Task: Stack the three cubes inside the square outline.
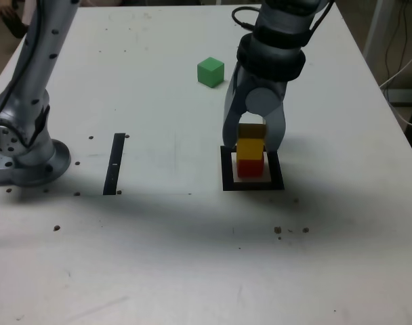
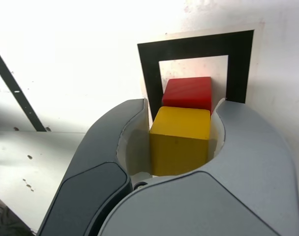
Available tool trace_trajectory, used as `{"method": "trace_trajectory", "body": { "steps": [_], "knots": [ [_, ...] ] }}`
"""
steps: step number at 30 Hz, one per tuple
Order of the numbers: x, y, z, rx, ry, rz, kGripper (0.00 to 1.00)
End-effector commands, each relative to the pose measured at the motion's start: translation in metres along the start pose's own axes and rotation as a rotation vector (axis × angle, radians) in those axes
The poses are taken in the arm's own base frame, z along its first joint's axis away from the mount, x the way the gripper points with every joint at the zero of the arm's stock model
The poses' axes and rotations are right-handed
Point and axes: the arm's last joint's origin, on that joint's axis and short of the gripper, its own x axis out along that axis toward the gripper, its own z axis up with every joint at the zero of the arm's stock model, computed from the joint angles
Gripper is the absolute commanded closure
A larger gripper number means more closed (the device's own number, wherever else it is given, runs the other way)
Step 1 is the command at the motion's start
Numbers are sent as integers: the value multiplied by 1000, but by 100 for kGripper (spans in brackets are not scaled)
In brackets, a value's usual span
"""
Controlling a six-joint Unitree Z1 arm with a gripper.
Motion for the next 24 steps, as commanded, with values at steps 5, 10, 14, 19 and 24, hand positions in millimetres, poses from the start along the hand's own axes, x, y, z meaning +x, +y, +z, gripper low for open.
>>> {"method": "trace_trajectory", "body": {
  "steps": [5,10,14,19,24],
  "knots": [
    [4,6,3,-6,-5,1,6],
    [5,7,2,-8,-1,-1,0],
    [5,8,-1,-9,2,-3,0],
    [-2,8,-9,-11,-21,10,0],
    [-19,11,-28,-19,-72,54,0]
  ]
}}
